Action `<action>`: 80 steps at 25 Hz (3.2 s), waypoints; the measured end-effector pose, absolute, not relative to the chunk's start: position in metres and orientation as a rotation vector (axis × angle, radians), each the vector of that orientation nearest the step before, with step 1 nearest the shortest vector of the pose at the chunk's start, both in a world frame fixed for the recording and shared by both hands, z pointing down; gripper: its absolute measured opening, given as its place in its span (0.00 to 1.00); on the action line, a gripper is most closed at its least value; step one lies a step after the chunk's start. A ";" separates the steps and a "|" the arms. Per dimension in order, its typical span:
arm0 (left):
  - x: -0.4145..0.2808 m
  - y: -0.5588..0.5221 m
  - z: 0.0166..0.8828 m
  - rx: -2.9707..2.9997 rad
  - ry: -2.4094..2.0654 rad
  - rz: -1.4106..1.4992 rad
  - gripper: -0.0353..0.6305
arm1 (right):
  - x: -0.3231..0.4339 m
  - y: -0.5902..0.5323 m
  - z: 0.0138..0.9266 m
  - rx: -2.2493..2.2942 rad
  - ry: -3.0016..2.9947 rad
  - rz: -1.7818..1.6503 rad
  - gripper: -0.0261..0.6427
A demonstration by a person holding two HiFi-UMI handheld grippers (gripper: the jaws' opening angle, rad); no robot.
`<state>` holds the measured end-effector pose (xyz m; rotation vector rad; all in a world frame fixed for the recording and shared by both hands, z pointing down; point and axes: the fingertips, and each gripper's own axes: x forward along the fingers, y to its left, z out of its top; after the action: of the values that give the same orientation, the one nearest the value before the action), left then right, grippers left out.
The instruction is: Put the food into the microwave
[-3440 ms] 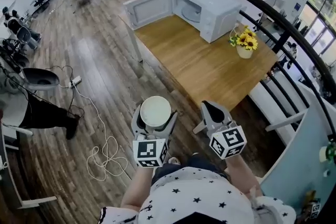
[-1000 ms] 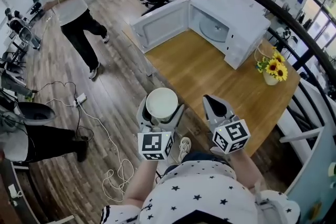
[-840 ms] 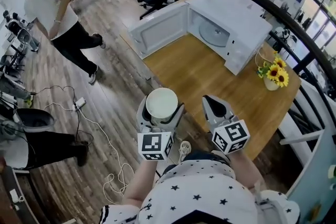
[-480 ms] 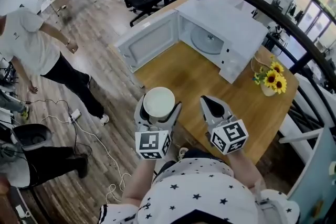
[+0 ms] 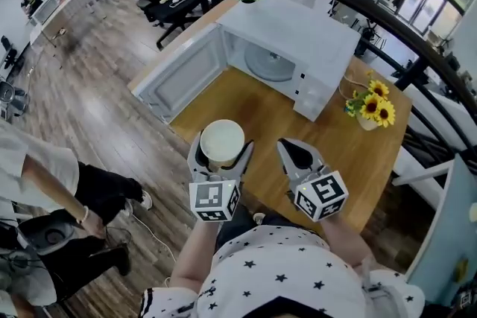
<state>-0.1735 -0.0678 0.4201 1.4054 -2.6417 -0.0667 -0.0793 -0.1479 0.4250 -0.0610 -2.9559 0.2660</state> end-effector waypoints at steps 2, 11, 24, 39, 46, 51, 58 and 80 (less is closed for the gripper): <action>-0.181 -0.079 0.424 1.438 -2.621 -0.066 0.82 | -0.081 -0.154 0.429 -0.023 -2.950 0.271 0.05; -0.223 -0.132 0.435 1.605 -2.507 -0.039 0.82 | -0.104 -0.184 0.433 0.187 -2.957 0.301 0.05; -0.284 -0.200 0.448 1.886 -2.264 0.073 0.82 | -0.155 -0.220 0.427 0.554 -2.927 0.338 0.05; -0.332 -0.273 0.476 2.076 -2.087 0.149 0.82 | -0.185 -0.244 0.439 0.836 -2.847 0.369 0.05; -0.347 -0.303 0.496 2.086 -2.048 0.175 0.82 | -0.193 -0.247 0.451 0.888 -2.799 0.410 0.05; -0.351 -0.321 0.512 2.096 -2.025 0.195 0.82 | -0.195 -0.250 0.459 0.920 -2.774 0.424 0.05; -0.354 -0.344 0.528 2.121 -1.984 0.231 0.82 | -0.197 -0.253 0.470 0.961 -2.740 0.458 0.05; -0.382 -0.401 0.589 2.077 -1.903 0.405 0.82 | -0.216 -0.246 0.496 1.001 -2.675 0.540 0.05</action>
<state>-0.3820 -0.4010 0.5893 2.0771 -1.9027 0.4051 -0.2157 -0.2459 0.4961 1.0007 -2.6752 0.5399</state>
